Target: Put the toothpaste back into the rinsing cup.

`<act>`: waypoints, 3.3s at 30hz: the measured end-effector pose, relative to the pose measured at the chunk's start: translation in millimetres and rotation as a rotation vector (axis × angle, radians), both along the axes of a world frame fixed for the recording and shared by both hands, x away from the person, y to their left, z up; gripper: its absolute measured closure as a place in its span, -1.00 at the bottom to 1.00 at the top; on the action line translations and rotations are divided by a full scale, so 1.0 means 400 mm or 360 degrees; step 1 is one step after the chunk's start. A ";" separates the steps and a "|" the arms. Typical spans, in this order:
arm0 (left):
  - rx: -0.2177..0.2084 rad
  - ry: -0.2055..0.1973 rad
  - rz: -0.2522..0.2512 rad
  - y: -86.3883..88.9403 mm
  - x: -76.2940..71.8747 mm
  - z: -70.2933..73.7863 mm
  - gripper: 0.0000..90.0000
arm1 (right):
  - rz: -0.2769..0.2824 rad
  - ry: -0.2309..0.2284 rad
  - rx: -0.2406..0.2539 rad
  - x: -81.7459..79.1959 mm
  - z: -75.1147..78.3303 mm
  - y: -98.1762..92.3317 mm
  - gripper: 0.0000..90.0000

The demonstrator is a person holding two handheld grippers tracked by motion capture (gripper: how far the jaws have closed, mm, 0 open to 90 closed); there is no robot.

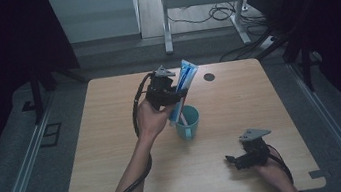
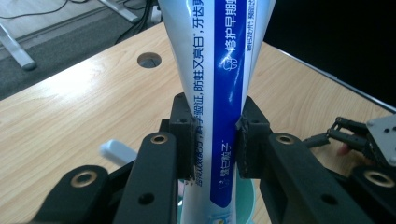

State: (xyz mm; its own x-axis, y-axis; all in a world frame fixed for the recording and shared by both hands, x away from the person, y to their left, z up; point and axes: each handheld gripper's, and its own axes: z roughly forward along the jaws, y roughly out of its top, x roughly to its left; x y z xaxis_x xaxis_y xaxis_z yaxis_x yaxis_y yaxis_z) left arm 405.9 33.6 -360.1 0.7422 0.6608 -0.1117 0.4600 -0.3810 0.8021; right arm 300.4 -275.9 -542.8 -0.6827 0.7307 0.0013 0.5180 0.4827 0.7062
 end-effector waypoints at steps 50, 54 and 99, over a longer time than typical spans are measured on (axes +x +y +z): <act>-0.0080 -0.0108 0.0064 -0.069 0.015 -0.134 0.61 | 0.0001 -0.0002 0.0000 0.000 0.000 0.000 -0.92; -0.0091 -0.0104 0.0066 -0.071 0.013 -0.146 0.61 | 0.0000 -0.0001 0.0000 0.000 0.000 0.000 -0.92; -0.0051 0.0031 0.0033 -0.071 0.014 -0.231 0.57 | -0.0002 -0.0002 0.0002 0.000 0.000 0.000 -0.92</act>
State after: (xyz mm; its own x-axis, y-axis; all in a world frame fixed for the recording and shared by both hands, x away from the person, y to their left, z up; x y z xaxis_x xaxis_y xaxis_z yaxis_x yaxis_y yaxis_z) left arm 411.5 5.3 -452.6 0.7257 0.6720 -0.1474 0.4832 -0.3455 0.8044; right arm 300.4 -275.7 -543.0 -0.6816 0.7317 0.0014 0.5178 0.4810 0.7074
